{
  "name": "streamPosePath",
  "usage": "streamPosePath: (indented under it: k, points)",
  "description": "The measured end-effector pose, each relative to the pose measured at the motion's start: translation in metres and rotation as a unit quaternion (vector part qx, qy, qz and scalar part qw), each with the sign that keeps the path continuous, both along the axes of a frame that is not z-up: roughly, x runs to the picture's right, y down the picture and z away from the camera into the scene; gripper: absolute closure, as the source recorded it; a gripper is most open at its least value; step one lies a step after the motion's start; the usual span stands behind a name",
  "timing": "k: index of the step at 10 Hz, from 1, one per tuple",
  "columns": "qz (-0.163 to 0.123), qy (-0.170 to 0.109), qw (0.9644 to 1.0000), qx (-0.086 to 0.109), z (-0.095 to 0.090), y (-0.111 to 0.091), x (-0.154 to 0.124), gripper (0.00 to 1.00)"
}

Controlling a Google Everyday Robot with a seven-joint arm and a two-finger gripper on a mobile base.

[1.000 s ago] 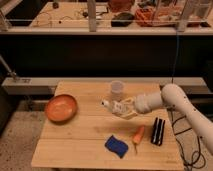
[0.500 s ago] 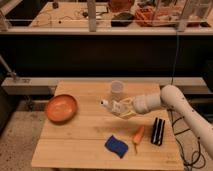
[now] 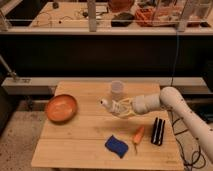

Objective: Stand the bottle upright

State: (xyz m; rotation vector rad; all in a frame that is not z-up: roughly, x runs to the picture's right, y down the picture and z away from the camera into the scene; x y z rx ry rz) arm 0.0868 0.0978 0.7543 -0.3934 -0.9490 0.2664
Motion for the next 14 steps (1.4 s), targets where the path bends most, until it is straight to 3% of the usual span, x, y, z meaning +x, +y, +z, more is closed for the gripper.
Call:
streamPosePath:
  k: [14]
  points:
    - [0.042,-0.029,0.9986,0.014,0.019,0.001,-0.012,0.97]
